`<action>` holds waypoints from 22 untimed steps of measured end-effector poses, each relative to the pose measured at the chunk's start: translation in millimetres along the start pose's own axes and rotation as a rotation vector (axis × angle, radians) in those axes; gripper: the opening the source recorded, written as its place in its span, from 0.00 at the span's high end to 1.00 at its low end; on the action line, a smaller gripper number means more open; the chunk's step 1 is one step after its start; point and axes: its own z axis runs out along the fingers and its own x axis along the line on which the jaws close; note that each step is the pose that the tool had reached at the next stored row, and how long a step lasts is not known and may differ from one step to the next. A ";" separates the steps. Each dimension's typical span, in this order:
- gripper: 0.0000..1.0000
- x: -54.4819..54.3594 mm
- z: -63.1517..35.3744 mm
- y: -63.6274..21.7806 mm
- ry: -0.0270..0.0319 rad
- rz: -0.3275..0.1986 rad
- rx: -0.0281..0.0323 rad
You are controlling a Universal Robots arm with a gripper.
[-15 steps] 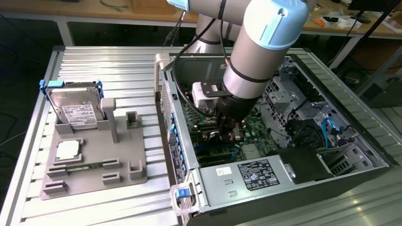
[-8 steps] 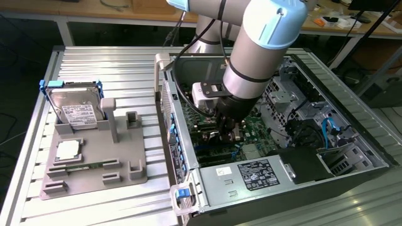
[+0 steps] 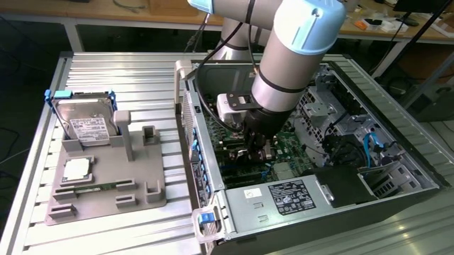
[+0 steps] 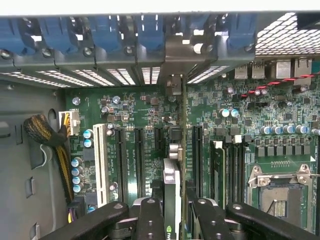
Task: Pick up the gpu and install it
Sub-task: 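Insert the gpu into the slot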
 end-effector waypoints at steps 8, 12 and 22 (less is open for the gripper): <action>0.73 -0.4 -7.1 0.5 -0.0021 0.000 0.0000; 0.73 -0.7 -6.0 0.6 -0.0102 0.000 -0.0005; 0.73 -3.6 -5.1 1.0 -0.0181 0.000 -0.0006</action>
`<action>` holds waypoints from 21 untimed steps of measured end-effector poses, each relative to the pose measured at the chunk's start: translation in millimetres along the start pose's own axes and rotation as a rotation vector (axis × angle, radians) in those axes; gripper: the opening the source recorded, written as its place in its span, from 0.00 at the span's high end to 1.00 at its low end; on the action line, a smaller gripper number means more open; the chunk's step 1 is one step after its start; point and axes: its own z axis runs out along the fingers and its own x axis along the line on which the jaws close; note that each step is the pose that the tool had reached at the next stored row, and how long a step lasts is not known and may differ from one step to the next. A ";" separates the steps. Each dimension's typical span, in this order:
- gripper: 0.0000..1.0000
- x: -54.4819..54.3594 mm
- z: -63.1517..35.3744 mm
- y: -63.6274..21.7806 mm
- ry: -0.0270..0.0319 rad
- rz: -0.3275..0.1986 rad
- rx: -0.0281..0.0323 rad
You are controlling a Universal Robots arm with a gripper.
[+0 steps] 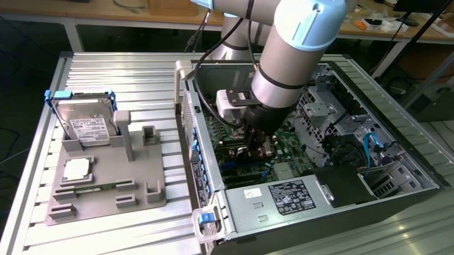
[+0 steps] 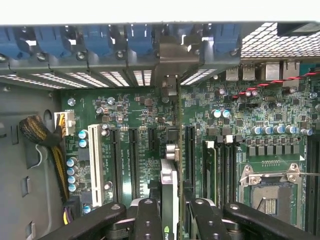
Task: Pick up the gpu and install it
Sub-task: 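Insert the gpu into the slot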
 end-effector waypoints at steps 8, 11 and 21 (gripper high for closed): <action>0.73 0.2 4.3 0.2 -0.0029 0.000 -0.0002; 0.73 0.2 4.7 1.9 -0.0037 0.000 0.0005; 0.73 -0.9 2.2 2.7 0.0021 0.000 0.0000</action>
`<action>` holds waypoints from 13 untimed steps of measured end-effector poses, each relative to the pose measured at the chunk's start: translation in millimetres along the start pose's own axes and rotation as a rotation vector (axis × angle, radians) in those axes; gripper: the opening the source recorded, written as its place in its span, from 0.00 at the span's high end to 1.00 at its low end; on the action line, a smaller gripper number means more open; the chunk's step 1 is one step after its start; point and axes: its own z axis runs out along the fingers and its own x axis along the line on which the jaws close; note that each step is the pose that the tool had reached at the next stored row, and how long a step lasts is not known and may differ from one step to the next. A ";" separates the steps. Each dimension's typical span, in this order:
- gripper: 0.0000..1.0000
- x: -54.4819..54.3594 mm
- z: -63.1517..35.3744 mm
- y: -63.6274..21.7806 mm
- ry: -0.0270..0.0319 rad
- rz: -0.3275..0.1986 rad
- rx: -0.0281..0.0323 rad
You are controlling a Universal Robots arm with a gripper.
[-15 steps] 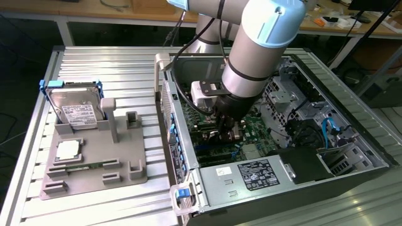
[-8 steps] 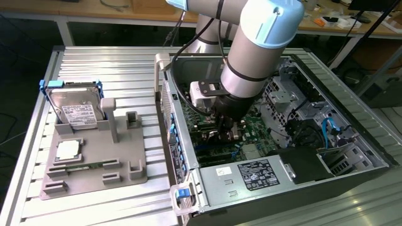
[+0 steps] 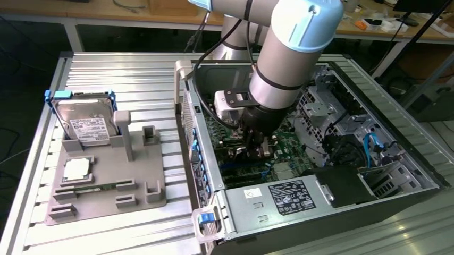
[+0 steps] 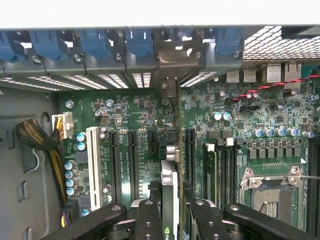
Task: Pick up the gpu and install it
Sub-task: 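Insert the gpu into the slot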
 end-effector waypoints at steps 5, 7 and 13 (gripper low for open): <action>0.73 -0.1 0.0 0.0 0.0001 0.000 0.0001; 0.73 0.3 0.0 0.0 0.0000 0.000 0.0001; 0.73 1.1 0.0 -0.1 0.0001 0.000 0.0001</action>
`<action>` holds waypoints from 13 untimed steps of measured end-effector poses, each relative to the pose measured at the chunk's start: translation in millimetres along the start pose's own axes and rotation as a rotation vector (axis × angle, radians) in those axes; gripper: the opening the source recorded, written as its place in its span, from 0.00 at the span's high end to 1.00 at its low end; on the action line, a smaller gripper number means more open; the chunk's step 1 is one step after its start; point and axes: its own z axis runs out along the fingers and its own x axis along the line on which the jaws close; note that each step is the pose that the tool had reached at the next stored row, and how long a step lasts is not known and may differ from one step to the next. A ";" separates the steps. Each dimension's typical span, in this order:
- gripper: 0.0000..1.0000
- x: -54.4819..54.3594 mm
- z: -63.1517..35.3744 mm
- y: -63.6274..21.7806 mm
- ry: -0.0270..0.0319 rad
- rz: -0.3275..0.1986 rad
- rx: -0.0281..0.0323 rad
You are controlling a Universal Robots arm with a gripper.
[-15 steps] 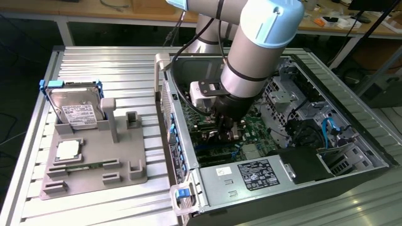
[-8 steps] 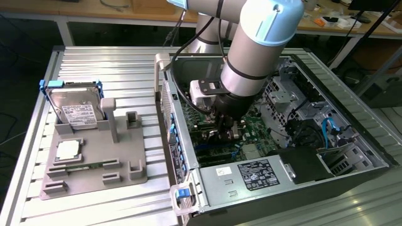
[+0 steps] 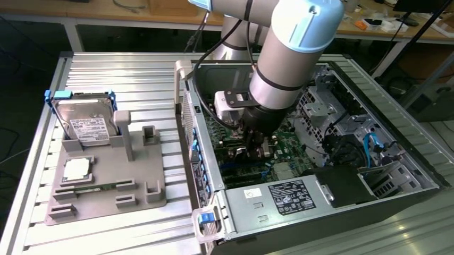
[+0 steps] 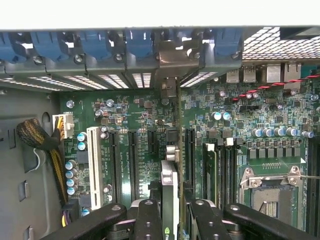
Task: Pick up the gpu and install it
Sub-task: 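Insert the gpu into the slot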
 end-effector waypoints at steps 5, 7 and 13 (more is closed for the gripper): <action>0.73 0.1 0.0 2.2 0.0000 0.000 -0.0002; 0.73 0.0 0.0 3.0 0.0000 0.000 0.0000; 0.73 0.6 1.0 3.2 0.0002 0.000 -0.0001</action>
